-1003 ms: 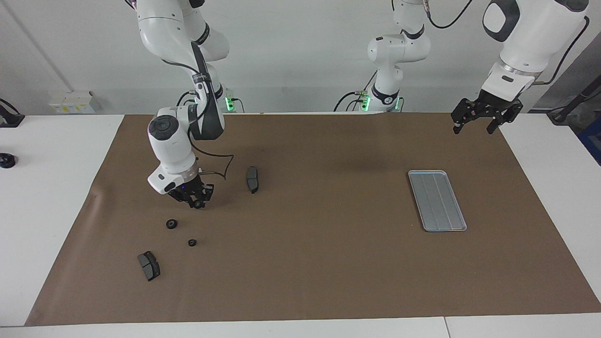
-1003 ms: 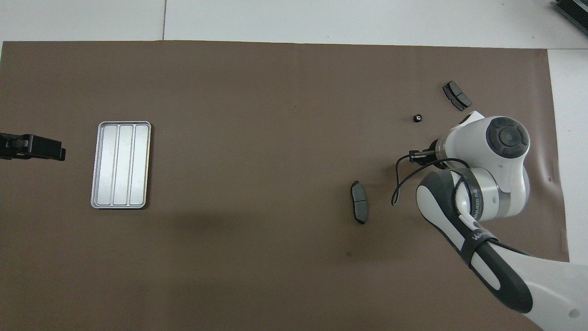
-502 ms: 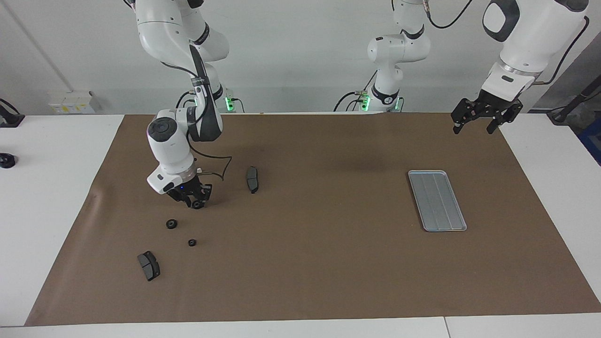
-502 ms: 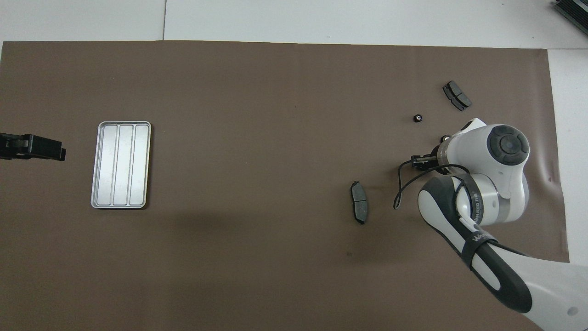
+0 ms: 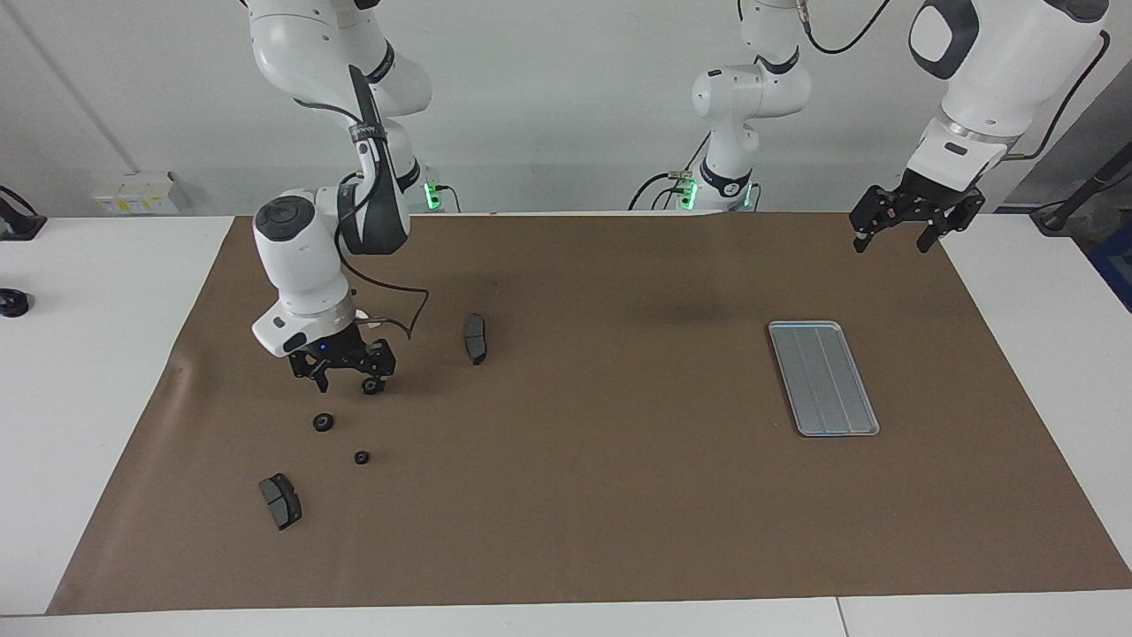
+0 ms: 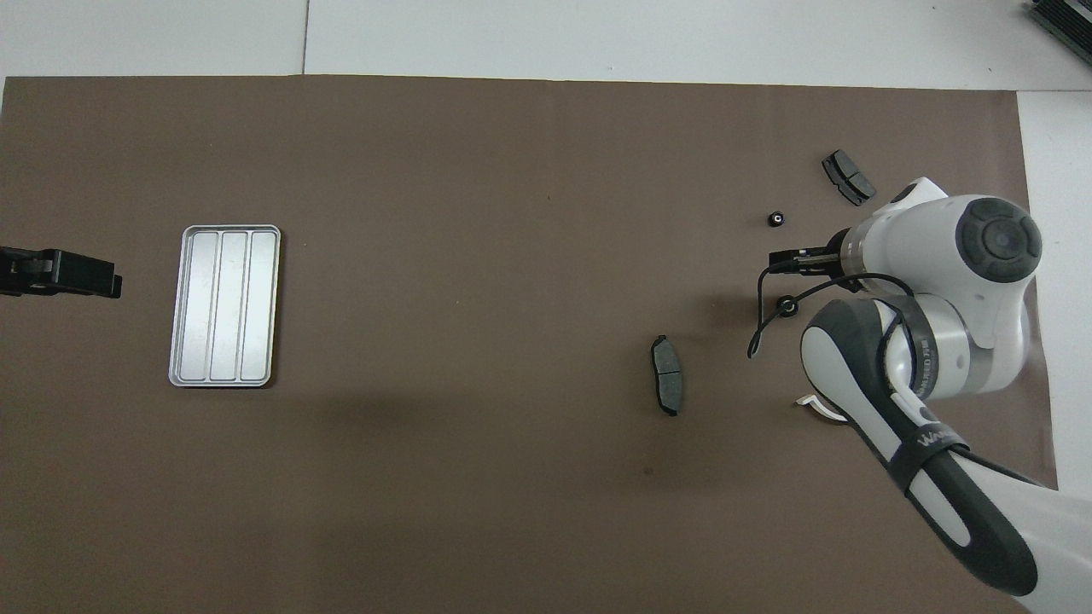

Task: Place bearing gear from tray to pile

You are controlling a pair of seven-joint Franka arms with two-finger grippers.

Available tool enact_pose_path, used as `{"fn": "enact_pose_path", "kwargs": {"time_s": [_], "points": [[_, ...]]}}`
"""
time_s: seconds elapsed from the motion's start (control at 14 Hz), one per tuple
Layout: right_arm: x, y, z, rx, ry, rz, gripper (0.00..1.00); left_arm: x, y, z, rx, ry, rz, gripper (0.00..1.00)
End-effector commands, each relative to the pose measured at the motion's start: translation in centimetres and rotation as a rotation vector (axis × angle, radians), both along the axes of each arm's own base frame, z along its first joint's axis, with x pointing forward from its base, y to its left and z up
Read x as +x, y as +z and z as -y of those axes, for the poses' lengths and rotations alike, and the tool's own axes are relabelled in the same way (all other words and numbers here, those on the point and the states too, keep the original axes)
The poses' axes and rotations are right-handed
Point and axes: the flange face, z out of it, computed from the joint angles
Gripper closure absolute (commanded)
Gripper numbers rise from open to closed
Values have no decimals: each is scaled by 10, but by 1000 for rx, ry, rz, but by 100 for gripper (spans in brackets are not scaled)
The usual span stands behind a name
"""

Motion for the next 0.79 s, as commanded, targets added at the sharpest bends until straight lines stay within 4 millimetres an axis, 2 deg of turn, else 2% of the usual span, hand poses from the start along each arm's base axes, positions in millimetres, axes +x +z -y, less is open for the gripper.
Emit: {"fn": "enact_pose_path", "kwargs": {"time_s": [0.0,0.14,0.21,0.5,0.72], "points": [[13,52,19,-3,-29,-16,0,-9,1,-3,-7,-2,-4,0],[13,93,33,-4,-55,-21,0,-9,1,-3,-7,-2,-4,0],[6,114,39,-2,-68,-18,0,-10,2,-3,-7,-2,-3,0],[-43,199,58,0,-111,-103,0,-10,2,-3,-7,-2,-3,0],[-63,250,61,1,-123,-148,0,-9,1,-3,-7,-2,-4,0]]}}
